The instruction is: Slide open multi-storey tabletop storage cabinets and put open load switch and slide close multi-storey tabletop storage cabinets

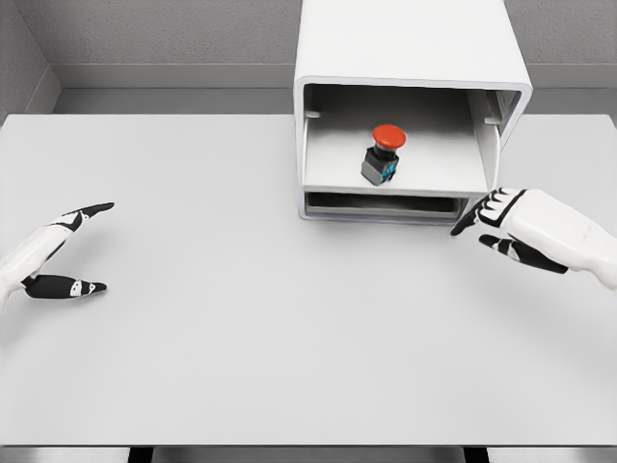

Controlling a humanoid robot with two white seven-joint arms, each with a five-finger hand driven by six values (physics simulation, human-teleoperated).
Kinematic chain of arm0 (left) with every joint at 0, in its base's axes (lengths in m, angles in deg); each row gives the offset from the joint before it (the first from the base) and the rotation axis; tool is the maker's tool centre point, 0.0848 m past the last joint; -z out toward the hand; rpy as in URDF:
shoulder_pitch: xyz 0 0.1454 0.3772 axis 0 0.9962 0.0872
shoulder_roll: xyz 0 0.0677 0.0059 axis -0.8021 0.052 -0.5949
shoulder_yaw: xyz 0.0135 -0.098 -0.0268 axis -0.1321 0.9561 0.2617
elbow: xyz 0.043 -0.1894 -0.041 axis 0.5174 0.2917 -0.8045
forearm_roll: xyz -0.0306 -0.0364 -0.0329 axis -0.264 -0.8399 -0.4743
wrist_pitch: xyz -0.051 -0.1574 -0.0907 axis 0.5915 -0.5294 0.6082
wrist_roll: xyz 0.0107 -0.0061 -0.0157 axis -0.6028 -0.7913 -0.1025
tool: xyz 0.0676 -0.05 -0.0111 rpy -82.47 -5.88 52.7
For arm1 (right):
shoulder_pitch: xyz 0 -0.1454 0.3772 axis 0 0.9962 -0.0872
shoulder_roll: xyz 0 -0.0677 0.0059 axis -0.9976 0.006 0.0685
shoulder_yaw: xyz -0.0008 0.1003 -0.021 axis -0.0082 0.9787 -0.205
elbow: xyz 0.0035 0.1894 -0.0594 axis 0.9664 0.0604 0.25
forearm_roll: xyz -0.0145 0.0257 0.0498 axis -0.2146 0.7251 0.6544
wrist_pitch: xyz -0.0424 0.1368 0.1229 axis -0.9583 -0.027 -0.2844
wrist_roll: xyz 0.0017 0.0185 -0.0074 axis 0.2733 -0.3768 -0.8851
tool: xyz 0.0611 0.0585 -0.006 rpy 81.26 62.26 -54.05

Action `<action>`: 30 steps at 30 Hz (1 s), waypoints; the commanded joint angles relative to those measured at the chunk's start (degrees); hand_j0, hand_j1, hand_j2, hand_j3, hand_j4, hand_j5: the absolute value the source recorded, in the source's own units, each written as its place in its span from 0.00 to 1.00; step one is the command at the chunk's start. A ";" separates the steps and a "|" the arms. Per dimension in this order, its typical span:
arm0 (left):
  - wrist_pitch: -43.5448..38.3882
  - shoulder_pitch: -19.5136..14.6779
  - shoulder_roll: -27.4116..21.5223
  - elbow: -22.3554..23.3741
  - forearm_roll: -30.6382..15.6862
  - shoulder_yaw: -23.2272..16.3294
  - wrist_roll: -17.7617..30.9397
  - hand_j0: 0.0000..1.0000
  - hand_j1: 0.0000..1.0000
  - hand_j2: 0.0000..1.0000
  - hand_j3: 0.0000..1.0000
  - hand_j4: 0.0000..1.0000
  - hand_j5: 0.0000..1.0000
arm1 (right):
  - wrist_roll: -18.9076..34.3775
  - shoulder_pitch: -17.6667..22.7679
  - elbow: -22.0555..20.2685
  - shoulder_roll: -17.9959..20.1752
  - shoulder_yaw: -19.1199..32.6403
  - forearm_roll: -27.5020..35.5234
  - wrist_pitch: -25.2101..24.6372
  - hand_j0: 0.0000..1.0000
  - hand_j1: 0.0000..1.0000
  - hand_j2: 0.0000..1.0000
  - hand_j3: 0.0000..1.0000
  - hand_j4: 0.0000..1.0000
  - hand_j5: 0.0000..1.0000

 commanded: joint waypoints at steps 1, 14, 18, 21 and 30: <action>-0.14 0.00 -0.05 -0.07 -0.49 0.07 -0.02 1.00 1.00 1.00 1.00 1.00 1.00 | -0.02 0.00 0.72 -0.12 -1.07 0.00 -0.06 0.58 0.58 0.58 0.58 0.58 0.58; -0.14 0.09 -0.05 0.02 -0.49 0.78 -0.02 1.00 1.00 1.00 1.00 1.00 1.00 | 3.24 -5.10 4.85 -2.84 -3.97 -0.18 -0.06 0.59 0.59 0.59 0.59 0.59 0.59; -0.14 0.09 -0.05 0.02 -0.49 0.78 -0.02 1.00 1.00 1.00 1.00 1.00 1.00 | 5.61 -6.86 6.35 -5.13 -4.06 -0.79 -0.06 0.60 0.60 0.60 0.60 0.60 0.60; -0.14 0.18 -0.05 0.02 -0.49 1.30 -0.02 1.00 1.00 1.00 1.00 1.00 1.00 | 5.61 -8.70 8.19 -5.57 -6.17 -0.79 -0.06 0.60 0.60 0.60 0.60 0.60 0.60; -0.14 0.26 -0.05 0.02 -0.40 1.39 -0.02 1.00 1.00 1.00 1.00 1.00 1.00 | 5.52 -8.44 8.46 -4.86 -5.99 -0.44 -0.06 0.61 0.61 0.61 0.61 0.61 0.61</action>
